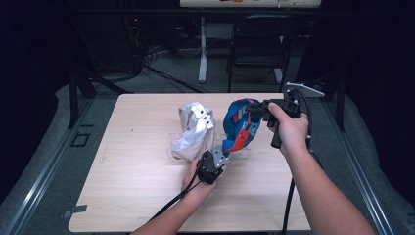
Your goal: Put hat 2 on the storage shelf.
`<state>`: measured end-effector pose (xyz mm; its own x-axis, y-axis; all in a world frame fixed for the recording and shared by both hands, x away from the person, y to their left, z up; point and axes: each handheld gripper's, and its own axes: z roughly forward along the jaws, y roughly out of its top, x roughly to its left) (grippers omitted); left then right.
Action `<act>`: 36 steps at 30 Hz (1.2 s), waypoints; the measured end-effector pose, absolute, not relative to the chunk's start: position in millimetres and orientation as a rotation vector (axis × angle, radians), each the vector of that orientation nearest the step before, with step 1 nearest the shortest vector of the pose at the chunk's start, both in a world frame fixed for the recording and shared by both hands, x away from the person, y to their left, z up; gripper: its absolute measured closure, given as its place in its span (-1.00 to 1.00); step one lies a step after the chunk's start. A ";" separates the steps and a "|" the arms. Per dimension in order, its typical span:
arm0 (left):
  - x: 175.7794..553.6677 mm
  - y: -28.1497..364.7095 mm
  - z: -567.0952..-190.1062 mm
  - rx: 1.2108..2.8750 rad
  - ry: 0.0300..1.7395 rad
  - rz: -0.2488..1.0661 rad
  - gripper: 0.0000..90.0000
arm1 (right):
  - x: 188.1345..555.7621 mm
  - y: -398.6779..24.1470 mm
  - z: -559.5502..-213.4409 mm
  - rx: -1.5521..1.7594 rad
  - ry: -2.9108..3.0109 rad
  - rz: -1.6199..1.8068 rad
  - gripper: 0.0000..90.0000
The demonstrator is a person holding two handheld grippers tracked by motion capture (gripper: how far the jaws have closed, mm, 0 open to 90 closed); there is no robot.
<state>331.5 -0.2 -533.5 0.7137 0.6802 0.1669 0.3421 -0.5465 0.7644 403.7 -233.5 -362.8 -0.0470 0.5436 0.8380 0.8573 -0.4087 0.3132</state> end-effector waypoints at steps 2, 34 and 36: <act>328.8 1.0 -532.8 2.175 0.772 0.581 0.75 | 403.2 -233.6 -363.1 -1.933 -1.519 -1.426 0.70; 283.3 135.0 -538.3 2.046 0.901 0.476 0.18 | 318.9 -261.7 -446.1 -1.983 -1.776 -1.529 0.21; 281.1 140.8 -539.9 2.042 0.906 0.474 0.18 | 307.8 -257.5 -463.2 -1.983 -1.800 -1.536 0.17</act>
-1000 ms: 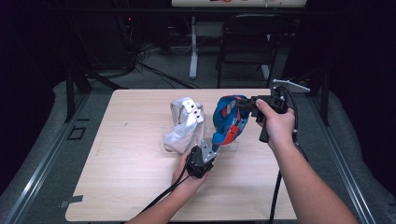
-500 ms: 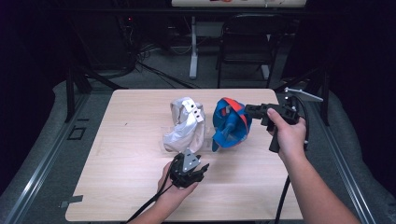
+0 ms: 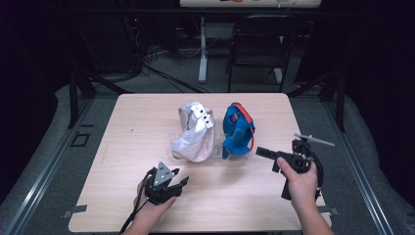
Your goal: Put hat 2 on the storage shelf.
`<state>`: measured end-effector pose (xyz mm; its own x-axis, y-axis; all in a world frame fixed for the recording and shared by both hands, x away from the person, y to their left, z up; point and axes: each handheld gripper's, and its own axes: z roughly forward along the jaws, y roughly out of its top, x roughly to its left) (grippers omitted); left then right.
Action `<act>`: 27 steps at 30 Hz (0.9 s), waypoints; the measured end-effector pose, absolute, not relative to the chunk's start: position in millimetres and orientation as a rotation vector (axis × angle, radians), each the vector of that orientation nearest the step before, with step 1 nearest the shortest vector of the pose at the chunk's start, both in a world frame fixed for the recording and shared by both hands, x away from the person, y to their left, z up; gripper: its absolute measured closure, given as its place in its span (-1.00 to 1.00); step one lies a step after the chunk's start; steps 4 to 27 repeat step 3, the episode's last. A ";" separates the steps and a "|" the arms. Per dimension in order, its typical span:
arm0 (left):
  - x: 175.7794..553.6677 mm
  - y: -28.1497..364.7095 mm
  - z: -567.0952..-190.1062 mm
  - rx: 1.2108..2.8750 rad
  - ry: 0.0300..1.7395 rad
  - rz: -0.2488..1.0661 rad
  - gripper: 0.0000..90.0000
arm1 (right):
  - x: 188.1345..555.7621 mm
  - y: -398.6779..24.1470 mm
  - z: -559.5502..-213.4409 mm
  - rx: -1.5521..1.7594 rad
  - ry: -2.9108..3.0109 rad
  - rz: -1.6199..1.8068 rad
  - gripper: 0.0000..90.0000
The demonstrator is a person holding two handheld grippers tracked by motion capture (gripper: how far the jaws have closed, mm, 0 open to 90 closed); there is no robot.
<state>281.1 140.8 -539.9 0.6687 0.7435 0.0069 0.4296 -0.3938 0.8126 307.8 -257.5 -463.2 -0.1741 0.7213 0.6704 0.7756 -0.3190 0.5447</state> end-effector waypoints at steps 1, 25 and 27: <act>280.4 142.2 -540.1 2.044 0.903 0.471 0.18 | 301.1 -255.4 -474.1 -1.979 -1.845 -1.518 0.16; 278.4 142.4 -540.9 2.033 0.901 0.466 0.17 | 292.0 -251.6 -488.3 -1.995 -1.890 -1.517 0.12; 278.4 142.4 -540.9 2.033 0.901 0.466 0.17 | 292.0 -251.6 -488.3 -1.995 -1.890 -1.517 0.12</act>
